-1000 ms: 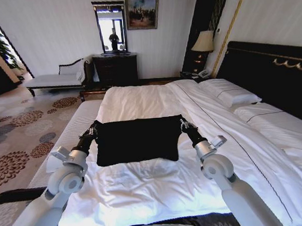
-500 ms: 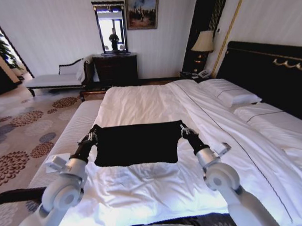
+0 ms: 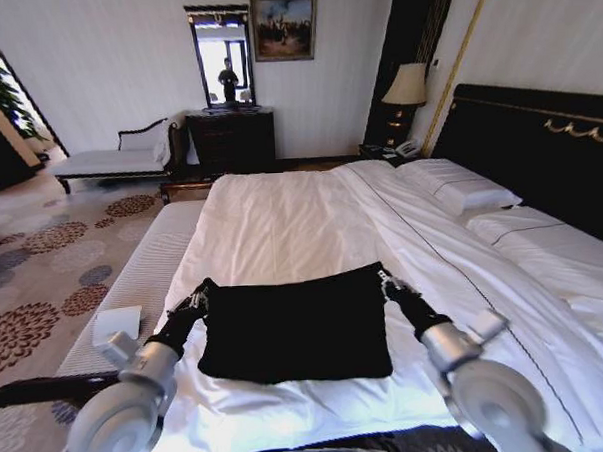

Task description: Fold the clothes on the bed.

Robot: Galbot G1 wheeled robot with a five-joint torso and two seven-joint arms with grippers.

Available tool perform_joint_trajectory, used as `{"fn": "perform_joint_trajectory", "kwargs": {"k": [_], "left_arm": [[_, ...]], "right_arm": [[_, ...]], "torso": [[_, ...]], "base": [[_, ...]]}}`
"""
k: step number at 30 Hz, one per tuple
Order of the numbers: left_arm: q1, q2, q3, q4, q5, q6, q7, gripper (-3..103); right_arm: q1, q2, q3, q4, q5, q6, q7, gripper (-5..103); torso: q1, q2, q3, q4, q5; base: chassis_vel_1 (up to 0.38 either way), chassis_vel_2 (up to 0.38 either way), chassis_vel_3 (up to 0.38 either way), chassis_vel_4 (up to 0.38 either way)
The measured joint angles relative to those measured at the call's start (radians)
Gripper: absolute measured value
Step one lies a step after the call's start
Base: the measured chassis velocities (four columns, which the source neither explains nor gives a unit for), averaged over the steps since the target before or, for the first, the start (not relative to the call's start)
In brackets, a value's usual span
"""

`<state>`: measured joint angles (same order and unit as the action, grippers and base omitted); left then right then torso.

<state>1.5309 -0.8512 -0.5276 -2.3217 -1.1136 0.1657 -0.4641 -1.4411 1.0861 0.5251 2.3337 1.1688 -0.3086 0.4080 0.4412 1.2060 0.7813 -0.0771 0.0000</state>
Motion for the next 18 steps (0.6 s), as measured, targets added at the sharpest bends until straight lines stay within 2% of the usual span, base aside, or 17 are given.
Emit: {"fn": "perform_joint_trajectory", "kwargs": {"k": [2, 3, 4, 7, 8, 10, 12, 13, 14, 17, 18], "left_arm": [[-0.091, -0.032, 0.074, 0.141, 0.014, 0.005, 0.007, 1], [-0.091, -0.032, 0.074, 0.141, 0.014, 0.005, 0.007, 1], [-0.140, -0.051, 0.110, 0.201, 0.028, 0.005, 0.011, 1], [-0.319, -0.112, 0.226, 0.361, 0.095, 0.010, 0.011, 1], [-0.319, -0.112, 0.226, 0.361, 0.095, 0.010, 0.011, 1], [-0.390, -0.134, 0.281, 0.426, 0.116, 0.011, 0.013, 1], [-0.493, -0.172, 0.349, 0.579, 0.162, 0.003, 0.031, 1], [-0.493, -0.172, 0.349, 0.579, 0.162, 0.003, 0.031, 1], [-0.537, -0.191, 0.371, 0.657, 0.196, -0.010, 0.046, 1], [-0.624, -0.227, 0.400, 0.794, 0.240, -0.042, 0.071, 1], [-0.624, -0.227, 0.400, 0.794, 0.240, -0.042, 0.071, 1]], "right_arm": [[0.084, 0.000, -0.061, -0.119, -0.008, -0.001, -0.003, 0], [0.084, 0.000, -0.061, -0.119, -0.008, -0.001, -0.003, 0], [0.128, 0.000, -0.096, -0.193, -0.034, -0.001, -0.008, 0], [0.253, 0.015, -0.200, -0.407, -0.210, 0.027, -0.055, 0], [0.253, 0.015, -0.200, -0.407, -0.210, 0.027, -0.055, 0], [0.308, 0.038, -0.242, -0.488, -0.271, 0.040, -0.068, 0], [0.385, 0.084, -0.292, -0.609, -0.344, 0.067, -0.086, 0], [0.385, 0.084, -0.292, -0.609, -0.344, 0.067, -0.086, 0], [0.422, 0.106, -0.310, -0.679, -0.380, 0.086, -0.097, 0], [0.480, 0.134, -0.333, -0.795, -0.419, 0.119, -0.113, 0], [0.480, 0.134, -0.333, -0.795, -0.419, 0.119, -0.113, 0]], "torso": [[0.000, 0.000, 0.000, 0.0002, -0.0003], [0.000, 0.000, 0.000, 0.0002, -0.0003], [0.000, 0.000, 0.000, 0.0004, -0.0005], [0.000, 0.000, 0.000, 0.0000, 0.0001], [0.000, 0.000, 0.000, 0.0000, 0.0001], [0.000, 0.000, 0.000, -0.0003, -0.0001], [0.000, 0.000, 0.000, -0.0001, 0.0003], [0.000, 0.000, 0.000, -0.0001, 0.0003], [0.000, 0.000, 0.000, 0.0001, -0.0002], [0.000, 0.000, 0.000, 0.0003, -0.0002], [0.000, 0.000, 0.000, 0.0003, -0.0002]], "base": [[0.000, 0.000, 0.000, 0.000], [0.000, 0.000, 0.000, 0.000], [0.000, 0.000, 0.000, 0.000], [0.000, 0.000, 0.000, 0.000], [0.000, 0.000, 0.000, 0.000], [0.000, 0.000, 0.000, 0.000], [0.000, 0.000, 0.000, 0.000], [0.000, 0.000, 0.000, 0.000], [0.000, 0.000, 0.000, 0.000], [0.000, 0.000, 0.000, 0.000], [0.000, 0.000, 0.000, 0.000]]}}
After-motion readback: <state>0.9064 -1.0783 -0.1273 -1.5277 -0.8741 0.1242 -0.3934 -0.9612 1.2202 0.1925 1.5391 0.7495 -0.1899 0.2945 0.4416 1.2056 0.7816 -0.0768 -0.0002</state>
